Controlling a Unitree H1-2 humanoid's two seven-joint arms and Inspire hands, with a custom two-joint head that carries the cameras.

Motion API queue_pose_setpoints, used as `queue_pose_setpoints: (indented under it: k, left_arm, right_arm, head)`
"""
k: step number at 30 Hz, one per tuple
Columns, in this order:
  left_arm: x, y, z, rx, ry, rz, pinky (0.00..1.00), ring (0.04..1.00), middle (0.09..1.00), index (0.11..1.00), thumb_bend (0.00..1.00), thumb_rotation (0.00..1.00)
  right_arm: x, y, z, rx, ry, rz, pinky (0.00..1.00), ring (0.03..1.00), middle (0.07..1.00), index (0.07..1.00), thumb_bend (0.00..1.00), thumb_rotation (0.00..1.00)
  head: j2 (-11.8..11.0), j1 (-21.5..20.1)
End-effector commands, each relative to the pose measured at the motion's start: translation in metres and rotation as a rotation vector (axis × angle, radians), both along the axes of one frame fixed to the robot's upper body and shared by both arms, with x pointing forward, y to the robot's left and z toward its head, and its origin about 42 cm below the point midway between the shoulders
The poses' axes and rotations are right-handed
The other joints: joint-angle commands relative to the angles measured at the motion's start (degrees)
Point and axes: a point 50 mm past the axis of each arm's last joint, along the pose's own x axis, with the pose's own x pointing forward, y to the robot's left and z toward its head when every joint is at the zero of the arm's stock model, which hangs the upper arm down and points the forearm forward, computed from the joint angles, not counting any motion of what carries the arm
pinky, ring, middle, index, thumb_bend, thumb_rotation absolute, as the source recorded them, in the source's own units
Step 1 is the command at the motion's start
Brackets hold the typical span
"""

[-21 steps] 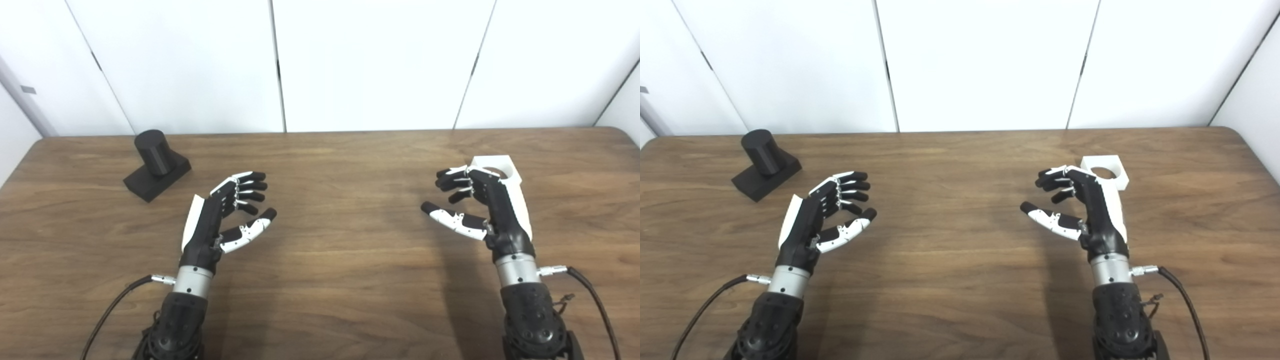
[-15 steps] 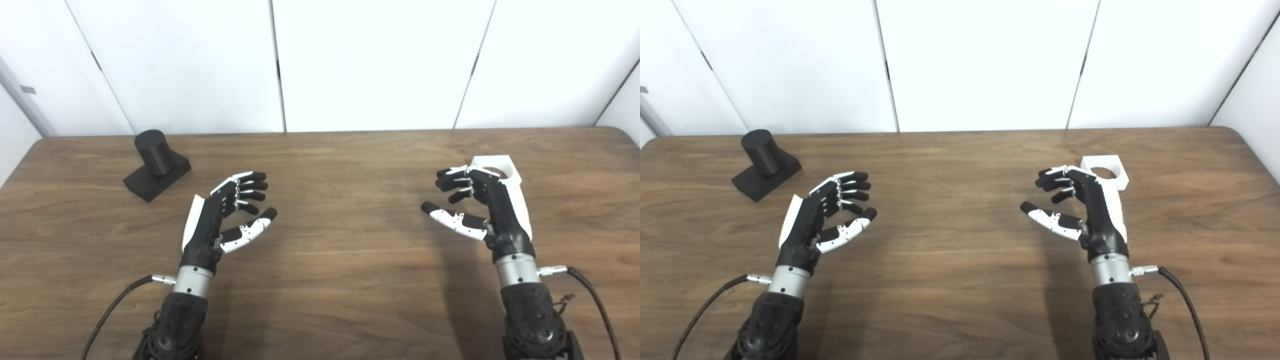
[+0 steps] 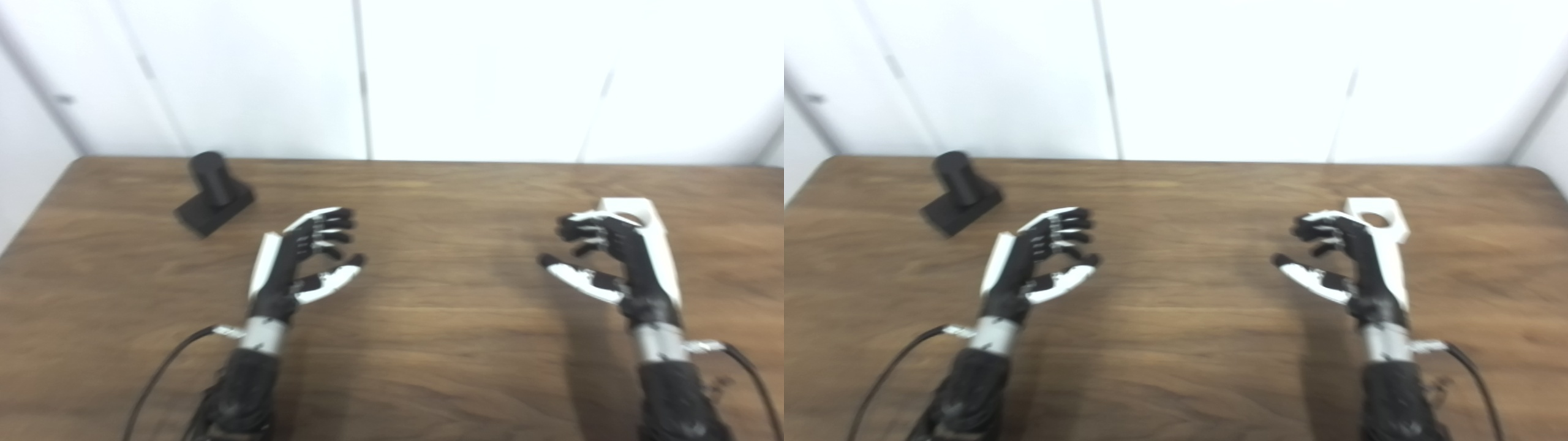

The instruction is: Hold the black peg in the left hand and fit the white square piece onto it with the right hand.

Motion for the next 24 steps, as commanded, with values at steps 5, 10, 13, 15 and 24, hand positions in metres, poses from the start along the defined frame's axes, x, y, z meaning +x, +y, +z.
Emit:
queue_pose_setpoints:
  k: [5,10,13,15,24]
  left_arm:
    - [0.006,-0.013,0.011,-0.005,-0.065,-0.011,0.54,0.666,0.708,0.717,0.56,0.01]
    - [0.006,-0.016,0.012,0.006,-0.067,-0.010,0.52,0.661,0.709,0.717,0.57,0.02]
    - [0.006,-0.016,0.012,0.011,-0.069,-0.012,0.53,0.666,0.715,0.721,0.57,0.02]
    - [0.006,-0.015,0.013,0.021,-0.075,-0.017,0.53,0.669,0.719,0.722,0.57,0.01]
    - [0.010,-0.006,0.031,0.194,-0.089,-0.042,0.50,0.647,0.712,0.705,0.65,0.10]
  right_arm:
    - [0.003,-0.009,0.018,-0.009,-0.091,0.015,0.48,0.584,0.643,0.493,0.50,0.11]
    - [0.001,-0.008,0.021,0.010,-0.079,0.015,0.48,0.592,0.647,0.492,0.50,0.11]
    - [0.000,-0.007,0.022,0.006,-0.077,0.008,0.48,0.590,0.646,0.492,0.50,0.11]
    - [0.000,-0.006,0.023,0.005,-0.079,0.007,0.48,0.591,0.646,0.492,0.50,0.11]
    - [0.000,-0.007,0.023,0.006,-0.073,0.005,0.48,0.583,0.637,0.492,0.50,0.11]
  head:
    - [-0.65,4.04]
    - [-0.81,4.07]
    - [-1.67,3.89]
    - [-1.67,3.89]
    - [-2.45,4.84]
